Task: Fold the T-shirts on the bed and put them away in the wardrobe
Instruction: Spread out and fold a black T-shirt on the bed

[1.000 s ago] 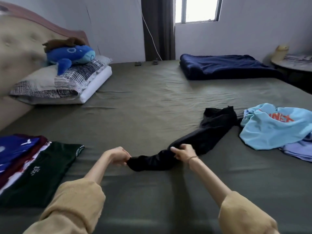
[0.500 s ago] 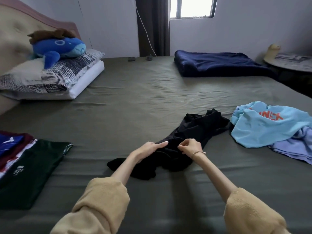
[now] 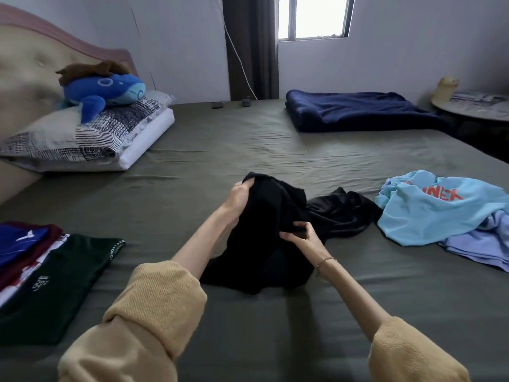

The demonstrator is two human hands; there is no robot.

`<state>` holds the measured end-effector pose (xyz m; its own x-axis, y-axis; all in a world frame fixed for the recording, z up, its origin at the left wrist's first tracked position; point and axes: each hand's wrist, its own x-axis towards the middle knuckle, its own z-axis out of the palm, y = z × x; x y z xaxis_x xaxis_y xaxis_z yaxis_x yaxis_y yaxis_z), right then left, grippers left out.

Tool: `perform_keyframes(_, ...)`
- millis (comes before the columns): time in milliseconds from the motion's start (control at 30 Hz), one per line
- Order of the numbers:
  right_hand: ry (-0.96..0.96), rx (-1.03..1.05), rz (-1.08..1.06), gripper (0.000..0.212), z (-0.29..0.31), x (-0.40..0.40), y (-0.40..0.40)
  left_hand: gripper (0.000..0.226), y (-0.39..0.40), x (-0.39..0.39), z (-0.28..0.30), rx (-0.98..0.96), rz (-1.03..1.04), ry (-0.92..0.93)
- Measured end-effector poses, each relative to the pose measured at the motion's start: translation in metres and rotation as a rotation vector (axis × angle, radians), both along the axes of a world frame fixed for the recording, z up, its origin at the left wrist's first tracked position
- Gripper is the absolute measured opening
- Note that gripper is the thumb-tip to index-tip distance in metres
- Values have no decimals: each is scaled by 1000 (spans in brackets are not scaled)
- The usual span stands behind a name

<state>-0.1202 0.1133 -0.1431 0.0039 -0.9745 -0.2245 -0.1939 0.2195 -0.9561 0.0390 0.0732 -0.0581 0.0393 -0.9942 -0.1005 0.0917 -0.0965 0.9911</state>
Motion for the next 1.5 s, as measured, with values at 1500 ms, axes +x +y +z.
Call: perform_keyframes(1500, -487, 657, 88, 37, -20, 74, 8, 38, 54, 58, -53, 521, 156, 340)
